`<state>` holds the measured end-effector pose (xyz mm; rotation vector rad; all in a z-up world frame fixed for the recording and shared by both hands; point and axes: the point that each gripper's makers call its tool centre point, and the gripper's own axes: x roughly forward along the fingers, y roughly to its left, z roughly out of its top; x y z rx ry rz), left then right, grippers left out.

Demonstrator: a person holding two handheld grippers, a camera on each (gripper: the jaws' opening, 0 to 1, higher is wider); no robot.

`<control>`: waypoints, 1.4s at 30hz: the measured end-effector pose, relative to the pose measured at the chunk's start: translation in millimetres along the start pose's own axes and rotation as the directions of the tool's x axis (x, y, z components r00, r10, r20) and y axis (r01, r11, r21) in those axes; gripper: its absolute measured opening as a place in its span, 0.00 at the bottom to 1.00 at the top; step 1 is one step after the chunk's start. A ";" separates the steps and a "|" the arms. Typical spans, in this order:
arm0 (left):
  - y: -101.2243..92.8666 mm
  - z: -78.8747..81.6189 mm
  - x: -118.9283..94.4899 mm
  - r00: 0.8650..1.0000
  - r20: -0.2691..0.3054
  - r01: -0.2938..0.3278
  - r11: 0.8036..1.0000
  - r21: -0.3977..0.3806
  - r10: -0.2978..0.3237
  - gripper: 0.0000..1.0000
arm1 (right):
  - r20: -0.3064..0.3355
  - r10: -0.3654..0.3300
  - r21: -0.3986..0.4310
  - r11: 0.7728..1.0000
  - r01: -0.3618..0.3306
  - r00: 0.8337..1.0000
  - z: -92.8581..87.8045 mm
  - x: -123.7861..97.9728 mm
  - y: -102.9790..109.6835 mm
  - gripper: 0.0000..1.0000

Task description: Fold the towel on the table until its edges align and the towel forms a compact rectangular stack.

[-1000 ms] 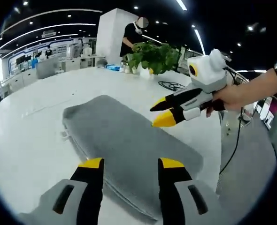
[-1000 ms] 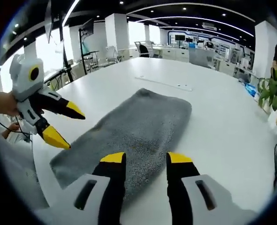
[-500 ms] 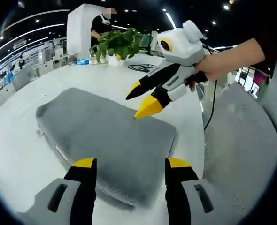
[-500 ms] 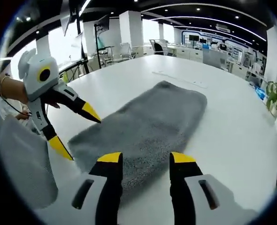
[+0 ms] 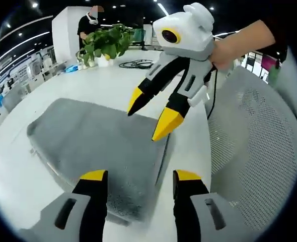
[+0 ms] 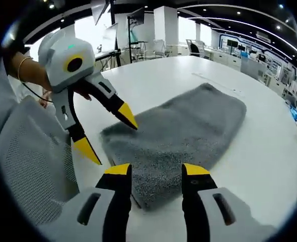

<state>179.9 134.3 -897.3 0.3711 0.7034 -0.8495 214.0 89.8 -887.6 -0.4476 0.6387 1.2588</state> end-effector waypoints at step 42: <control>5.8 -13.1 19.8 0.998 -0.069 0.003 1.000 0.028 -0.001 0.09 | -0.141 0.010 -0.270 0.962 -0.048 0.990 -40.1 15.8 17.5 0.09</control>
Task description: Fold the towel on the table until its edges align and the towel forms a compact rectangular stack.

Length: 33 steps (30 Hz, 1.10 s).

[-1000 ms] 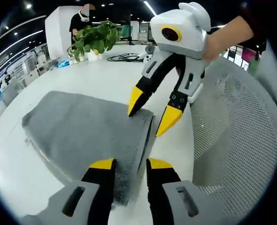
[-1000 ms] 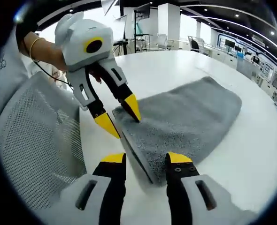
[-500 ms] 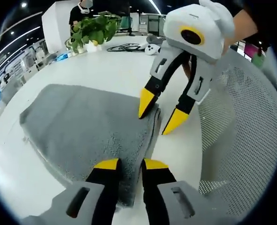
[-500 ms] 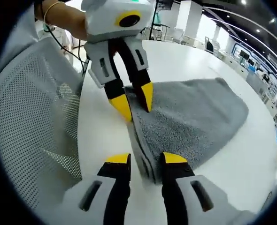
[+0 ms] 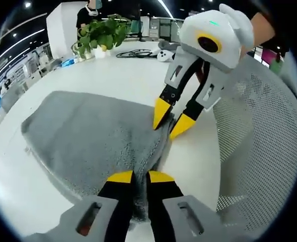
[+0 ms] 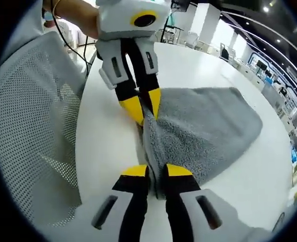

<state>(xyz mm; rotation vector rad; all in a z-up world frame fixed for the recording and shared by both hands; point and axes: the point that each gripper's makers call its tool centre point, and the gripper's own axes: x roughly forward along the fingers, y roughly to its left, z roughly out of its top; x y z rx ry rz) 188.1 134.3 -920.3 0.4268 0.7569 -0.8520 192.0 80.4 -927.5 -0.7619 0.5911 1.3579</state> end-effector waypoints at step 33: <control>0.1 1.5 -0.9 0.999 0.044 -0.026 0.999 0.039 0.024 0.06 | 0.004 0.029 0.481 0.876 -0.028 1.000 4.4 -4.7 -8.8 0.01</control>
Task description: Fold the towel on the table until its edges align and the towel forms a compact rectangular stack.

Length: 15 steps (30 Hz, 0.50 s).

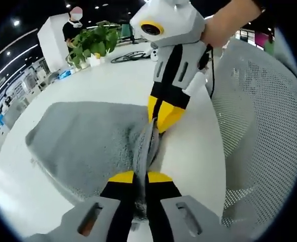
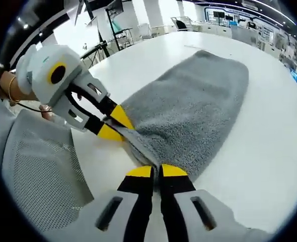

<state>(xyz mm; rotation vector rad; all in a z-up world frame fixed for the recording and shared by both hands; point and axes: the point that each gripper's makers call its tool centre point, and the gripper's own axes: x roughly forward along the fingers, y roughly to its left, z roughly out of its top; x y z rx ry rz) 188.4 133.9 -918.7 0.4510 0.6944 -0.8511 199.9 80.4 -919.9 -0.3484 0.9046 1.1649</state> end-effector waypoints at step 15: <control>7.5 7.1 -7.3 0.999 0.020 0.054 0.944 -0.326 -0.050 0.05 | 0.041 -0.002 -0.238 0.971 0.011 0.999 1.8 -6.3 11.7 0.14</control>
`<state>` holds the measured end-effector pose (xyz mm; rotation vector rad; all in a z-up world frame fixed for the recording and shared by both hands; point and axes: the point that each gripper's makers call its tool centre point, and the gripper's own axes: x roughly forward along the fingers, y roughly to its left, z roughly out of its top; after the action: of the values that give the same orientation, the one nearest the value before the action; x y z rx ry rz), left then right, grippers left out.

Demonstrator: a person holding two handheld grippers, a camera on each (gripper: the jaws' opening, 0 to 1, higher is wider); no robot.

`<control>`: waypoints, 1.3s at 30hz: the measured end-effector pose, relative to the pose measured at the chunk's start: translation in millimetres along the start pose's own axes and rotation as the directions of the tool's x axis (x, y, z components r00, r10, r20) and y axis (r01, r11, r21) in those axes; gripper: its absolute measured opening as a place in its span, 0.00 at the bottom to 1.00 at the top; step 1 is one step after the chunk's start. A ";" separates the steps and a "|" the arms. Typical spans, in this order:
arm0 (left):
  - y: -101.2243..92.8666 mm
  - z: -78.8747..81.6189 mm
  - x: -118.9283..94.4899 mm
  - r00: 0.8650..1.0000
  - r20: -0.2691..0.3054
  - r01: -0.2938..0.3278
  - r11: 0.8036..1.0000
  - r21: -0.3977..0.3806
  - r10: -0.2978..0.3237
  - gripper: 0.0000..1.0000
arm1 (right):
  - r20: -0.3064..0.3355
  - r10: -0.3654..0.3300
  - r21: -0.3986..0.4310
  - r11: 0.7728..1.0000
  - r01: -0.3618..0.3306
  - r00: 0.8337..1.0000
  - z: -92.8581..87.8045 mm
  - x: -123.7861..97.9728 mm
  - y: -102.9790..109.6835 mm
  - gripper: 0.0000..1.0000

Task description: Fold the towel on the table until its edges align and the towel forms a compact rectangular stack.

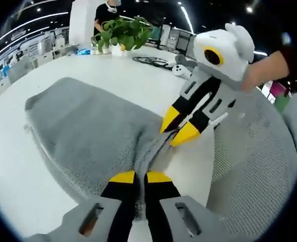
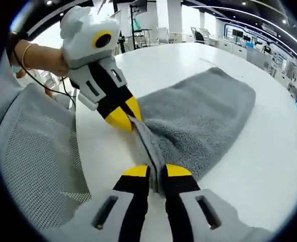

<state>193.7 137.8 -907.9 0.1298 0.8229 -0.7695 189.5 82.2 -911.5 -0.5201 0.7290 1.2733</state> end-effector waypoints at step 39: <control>-42.4 5.9 -38.1 0.999 -0.023 0.042 0.979 0.198 -0.038 0.05 | -0.002 -0.002 -0.127 0.992 0.002 1.000 5.5 -30.4 28.3 0.02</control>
<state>152.8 126.2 -869.4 0.3001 0.7670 -0.8888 159.3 72.4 -884.2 -0.6256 0.6521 1.3232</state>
